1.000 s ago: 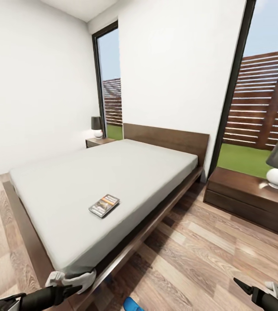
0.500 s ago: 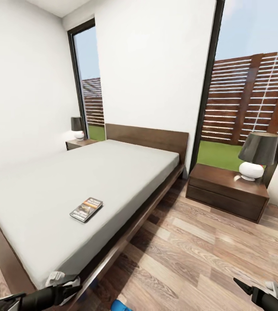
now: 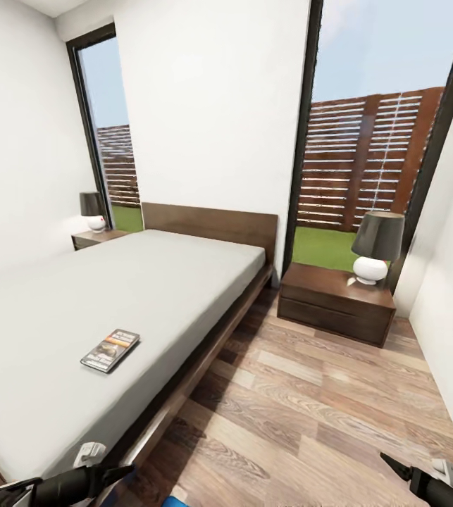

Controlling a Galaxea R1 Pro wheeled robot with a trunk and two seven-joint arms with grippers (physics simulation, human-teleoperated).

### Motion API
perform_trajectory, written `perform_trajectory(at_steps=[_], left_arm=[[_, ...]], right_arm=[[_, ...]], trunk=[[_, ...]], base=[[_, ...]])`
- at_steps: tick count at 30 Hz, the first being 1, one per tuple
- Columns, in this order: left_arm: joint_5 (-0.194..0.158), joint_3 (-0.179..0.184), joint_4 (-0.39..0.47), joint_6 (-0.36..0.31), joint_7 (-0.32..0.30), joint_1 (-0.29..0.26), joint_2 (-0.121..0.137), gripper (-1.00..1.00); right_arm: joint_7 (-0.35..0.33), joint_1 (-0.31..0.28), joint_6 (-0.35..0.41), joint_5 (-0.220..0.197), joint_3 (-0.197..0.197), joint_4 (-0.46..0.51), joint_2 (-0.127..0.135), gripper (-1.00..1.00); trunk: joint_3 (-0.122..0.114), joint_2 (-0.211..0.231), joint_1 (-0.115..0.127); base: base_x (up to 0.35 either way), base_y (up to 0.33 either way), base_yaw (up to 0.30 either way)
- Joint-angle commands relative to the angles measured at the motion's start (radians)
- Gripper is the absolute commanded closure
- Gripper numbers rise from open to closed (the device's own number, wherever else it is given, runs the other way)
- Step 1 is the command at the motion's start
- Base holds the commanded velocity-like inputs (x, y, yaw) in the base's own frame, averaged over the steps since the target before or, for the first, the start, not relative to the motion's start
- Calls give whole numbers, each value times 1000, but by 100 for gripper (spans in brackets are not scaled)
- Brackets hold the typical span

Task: In the bedroom, move the book from the bed onto either nightstand, and place the two sandals side by side next to the bed.

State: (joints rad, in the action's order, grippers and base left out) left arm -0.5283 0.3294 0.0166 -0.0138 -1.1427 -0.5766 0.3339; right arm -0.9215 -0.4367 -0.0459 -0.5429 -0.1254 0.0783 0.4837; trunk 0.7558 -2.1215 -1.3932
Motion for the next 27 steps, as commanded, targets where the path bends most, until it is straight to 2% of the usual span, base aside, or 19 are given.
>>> perform_trajectory(at_steps=[1, 4, 5, 6, 7, 8, 9, 10, 11, 13, 14, 17, 27], left_arm=[[-9, 9, 0, -2, -3, 0, 1, -100], [-9, 9, 0, -2, -2, 0, 0, -100], [-9, 9, 0, -2, -2, 0, 0, -100], [-9, 10, 0, -2, -2, 1, -1, -100], [-9, 10, 0, -2, -2, 1, -1, -100], [-9, 10, 0, -2, -2, 1, -2, -100], [-9, 10, 0, -2, -2, 0, -4, -100], [-9, 10, 1, -2, -2, 0, -6, -100], [-9, 10, 0, -2, -2, 0, -9, -100], [-9, 10, 0, -2, -2, 0, -12, -100], [-9, 10, 0, -2, -2, 0, -14, -100], [-9, 10, 0, -2, -2, 0, -18, -100], [-7, 10, 0, -2, -2, 1, -21, -100]], right_arm=[[-2, -1, -5, 9, -8, -2, 0, -100], [2, -1, -7, 12, -7, -3, -12, -100], [13, -1, -8, 13, -7, -4, -28, -100], [53, -1, -11, 15, -6, -5, -62, -100], [72, -2, -12, 16, -5, -5, -76, -100], [118, -2, -13, 19, -4, -6, -108, -100], [188, -1, -16, 30, -2, -6, -158, -100], [227, -2, -17, 46, -1, -5, -188, -100], [256, -2, -17, 68, -1, -5, -211, -100], [282, -2, -18, 110, -1, -5, -231, -100], [292, -1, -18, 137, -1, -6, -239, -100], [305, -2, -18, 179, -2, -6, -250, -100], [309, -2, -17, 196, -2, -5, -254, -100]], trunk=[[1, 0, 0], [1, 0, 0], [1, 0, 0], [1, 0, 0], [1, 0, 0], [1, 0, 0], [1, 0, 0], [1, 0, 0], [1, 0, 0], [1, 0, 0], [1, 0, 0], [1, 0, 0], [1, 0, 0]], base=[[0, 0, -260], [0, 0, -248], [0, 0, -218], [0, 0, -179], [0, 0, -167], [0, 0, -149], [0, 0, -134], [0, 0, -129], [0, 0, -128], [0, 0, -129], [0, 0, -129], [0, 0, -120], [0, 0, -114]])
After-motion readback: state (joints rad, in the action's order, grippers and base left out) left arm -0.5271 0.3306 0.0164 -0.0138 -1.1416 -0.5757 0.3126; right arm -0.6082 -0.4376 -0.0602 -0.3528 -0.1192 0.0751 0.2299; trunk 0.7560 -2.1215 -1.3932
